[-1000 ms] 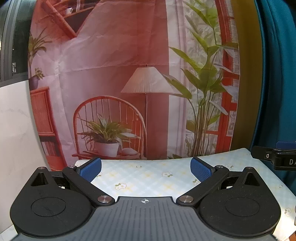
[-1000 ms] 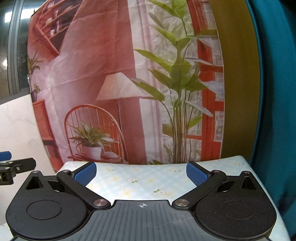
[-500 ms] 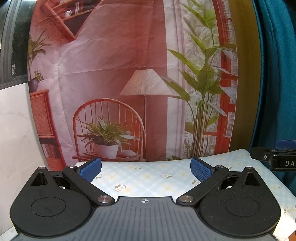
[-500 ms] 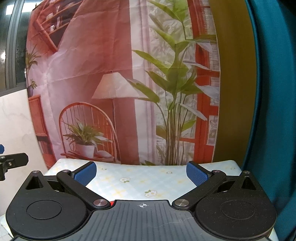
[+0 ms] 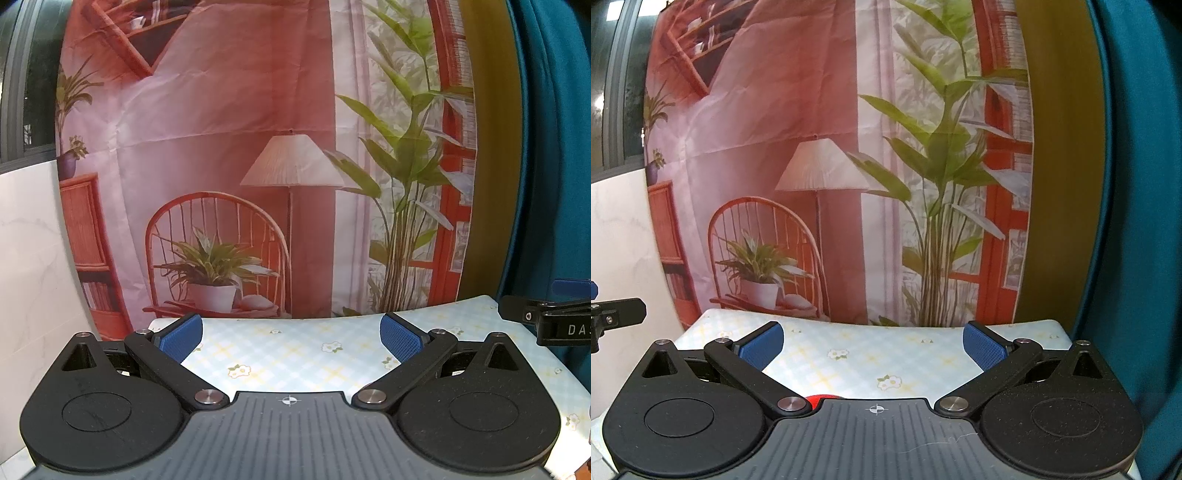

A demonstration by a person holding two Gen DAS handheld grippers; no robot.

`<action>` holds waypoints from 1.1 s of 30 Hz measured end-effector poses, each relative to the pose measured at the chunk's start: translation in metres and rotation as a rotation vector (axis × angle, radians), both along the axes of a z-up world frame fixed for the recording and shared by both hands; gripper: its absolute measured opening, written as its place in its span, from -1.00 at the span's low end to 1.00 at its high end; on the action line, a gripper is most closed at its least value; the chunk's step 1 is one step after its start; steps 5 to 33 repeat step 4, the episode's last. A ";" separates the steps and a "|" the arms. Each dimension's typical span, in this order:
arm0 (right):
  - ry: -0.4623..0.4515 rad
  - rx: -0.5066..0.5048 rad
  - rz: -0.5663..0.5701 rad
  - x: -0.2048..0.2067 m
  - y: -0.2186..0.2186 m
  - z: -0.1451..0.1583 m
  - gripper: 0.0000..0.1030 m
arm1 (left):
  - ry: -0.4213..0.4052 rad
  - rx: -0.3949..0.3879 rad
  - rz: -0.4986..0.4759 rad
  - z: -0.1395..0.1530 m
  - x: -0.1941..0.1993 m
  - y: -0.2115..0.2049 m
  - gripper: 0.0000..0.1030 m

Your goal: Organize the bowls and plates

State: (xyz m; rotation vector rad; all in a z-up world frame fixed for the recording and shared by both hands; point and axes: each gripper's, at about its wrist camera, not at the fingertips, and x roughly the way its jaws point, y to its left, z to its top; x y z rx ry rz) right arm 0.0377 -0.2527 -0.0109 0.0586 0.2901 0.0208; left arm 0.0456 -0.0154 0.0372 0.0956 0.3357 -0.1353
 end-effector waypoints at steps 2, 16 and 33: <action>0.002 -0.001 0.000 0.000 0.000 0.000 0.99 | 0.000 -0.002 0.003 0.000 0.001 0.001 1.00; 0.003 -0.001 0.001 0.001 -0.001 -0.001 0.99 | 0.004 -0.005 0.002 0.000 0.002 0.002 1.00; 0.003 -0.001 0.001 0.001 -0.001 -0.001 0.99 | 0.004 -0.005 0.002 0.000 0.002 0.002 1.00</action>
